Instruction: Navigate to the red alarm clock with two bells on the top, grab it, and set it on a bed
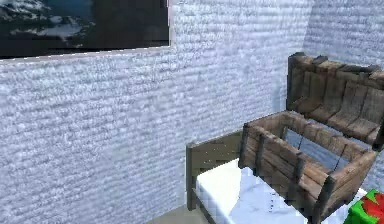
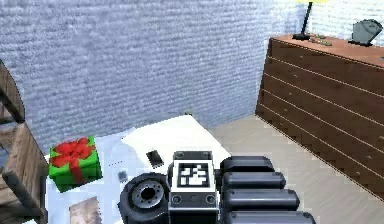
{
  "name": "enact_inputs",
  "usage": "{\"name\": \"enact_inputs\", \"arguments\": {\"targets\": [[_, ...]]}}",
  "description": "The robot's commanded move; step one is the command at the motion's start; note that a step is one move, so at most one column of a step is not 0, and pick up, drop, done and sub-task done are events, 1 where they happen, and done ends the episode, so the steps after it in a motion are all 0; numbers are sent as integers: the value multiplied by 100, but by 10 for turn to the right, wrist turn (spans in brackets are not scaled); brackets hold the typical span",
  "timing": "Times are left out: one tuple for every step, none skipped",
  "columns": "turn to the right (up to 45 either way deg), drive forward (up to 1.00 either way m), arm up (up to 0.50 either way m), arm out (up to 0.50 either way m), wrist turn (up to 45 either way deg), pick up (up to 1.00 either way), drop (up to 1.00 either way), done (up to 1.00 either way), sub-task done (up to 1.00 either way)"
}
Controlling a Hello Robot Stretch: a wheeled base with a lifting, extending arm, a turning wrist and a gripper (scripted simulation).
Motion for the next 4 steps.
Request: {"name": "enact_inputs", "arguments": {"targets": [[300, 0, 0, 0, 0, 0, 0, 0, 0], [-270, 0, 0, 0, 0, 0, 0, 0, 0], [270, 0, 0, 0, 0, 0, 0, 0, 0], [90, 0, 0, 0, 0, 0, 0, 0, 0]]}}
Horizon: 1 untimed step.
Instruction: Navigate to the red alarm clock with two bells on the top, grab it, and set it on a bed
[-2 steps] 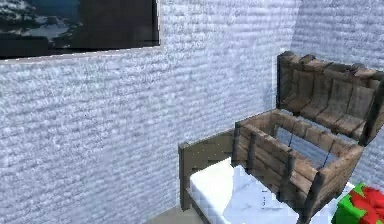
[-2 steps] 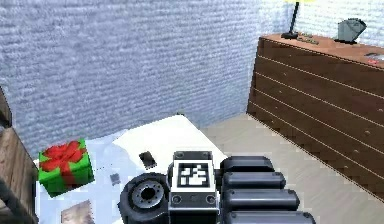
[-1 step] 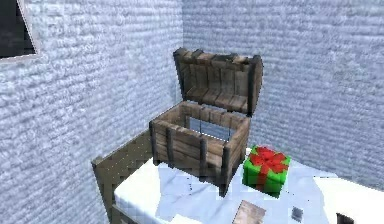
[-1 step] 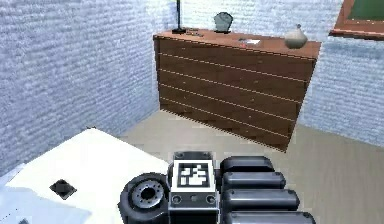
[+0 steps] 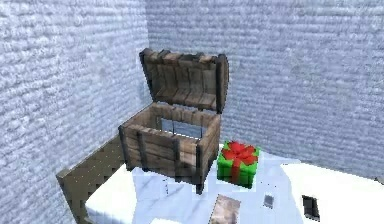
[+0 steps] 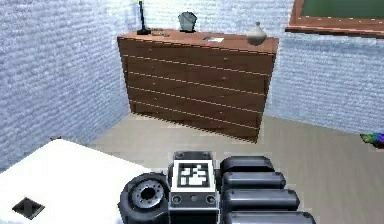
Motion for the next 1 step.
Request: {"name": "enact_inputs", "arguments": {"targets": [[0, 25, 0, 0, 0, 0, 0, 0, 0]]}}
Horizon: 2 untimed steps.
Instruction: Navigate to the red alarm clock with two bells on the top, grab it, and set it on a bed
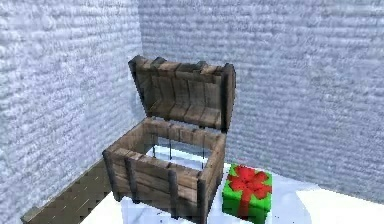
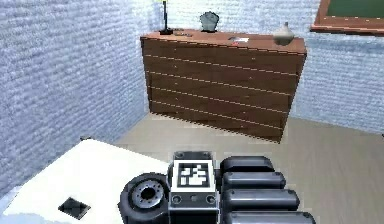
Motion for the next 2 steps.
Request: {"name": "enact_inputs", "arguments": {"targets": [[-300, 0, 0, 0, 0, 0, 0, 0, 0], [150, 0, 0, 0, 0, 0, 0, 0, 0]]}}
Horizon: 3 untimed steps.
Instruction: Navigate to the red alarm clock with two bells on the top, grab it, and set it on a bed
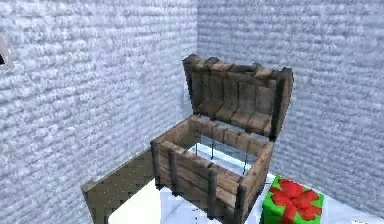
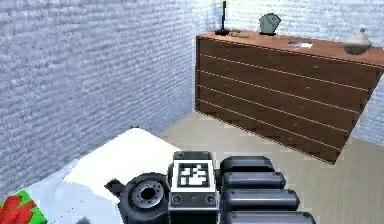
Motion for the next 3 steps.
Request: {"name": "enact_inputs", "arguments": {"targets": [[-120, 0, 0, 0, 0, 0, 0, 0, 0], [150, 0, 0, 0, 0, 0, 0, 0, 0], [-240, 0, 0, 0, 0, 0, 0, 0, 0]]}}
